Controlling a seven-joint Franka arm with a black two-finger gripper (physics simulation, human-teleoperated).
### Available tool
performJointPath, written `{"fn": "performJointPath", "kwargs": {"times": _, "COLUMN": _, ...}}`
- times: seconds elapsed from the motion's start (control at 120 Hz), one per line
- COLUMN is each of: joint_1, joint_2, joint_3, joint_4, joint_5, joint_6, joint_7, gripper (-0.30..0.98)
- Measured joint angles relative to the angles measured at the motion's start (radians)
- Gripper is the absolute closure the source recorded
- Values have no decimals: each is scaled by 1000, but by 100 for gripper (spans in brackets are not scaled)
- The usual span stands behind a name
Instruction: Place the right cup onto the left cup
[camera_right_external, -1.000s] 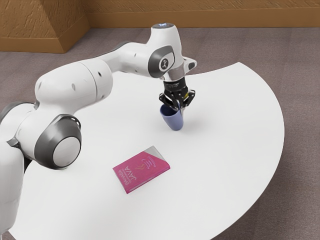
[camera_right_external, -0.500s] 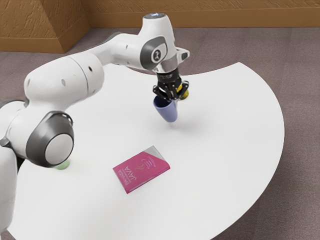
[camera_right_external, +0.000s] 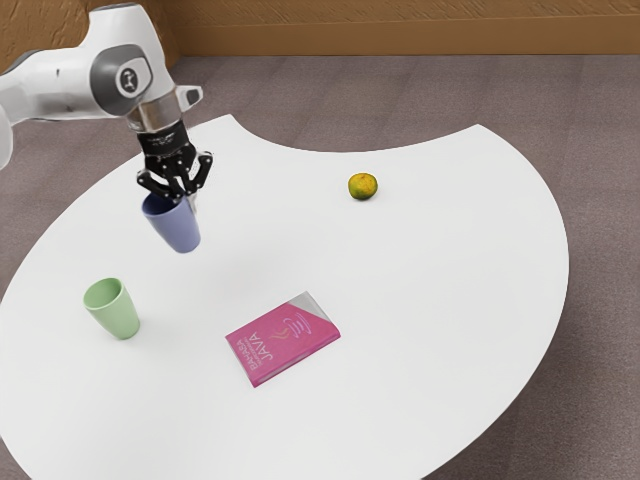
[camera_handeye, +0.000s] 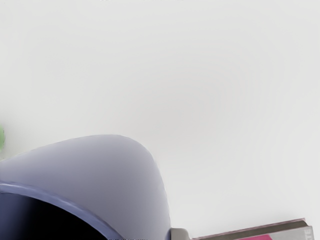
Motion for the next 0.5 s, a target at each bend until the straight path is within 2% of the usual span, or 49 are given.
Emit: {"fn": "performJointPath", "kwargs": {"times": 0.5, "joint_1": 214, "joint_2": -64, "joint_3": 44, "joint_4": -99, "joint_5": 43, "joint_6": -68, "joint_7": -28, "gripper": 78}}
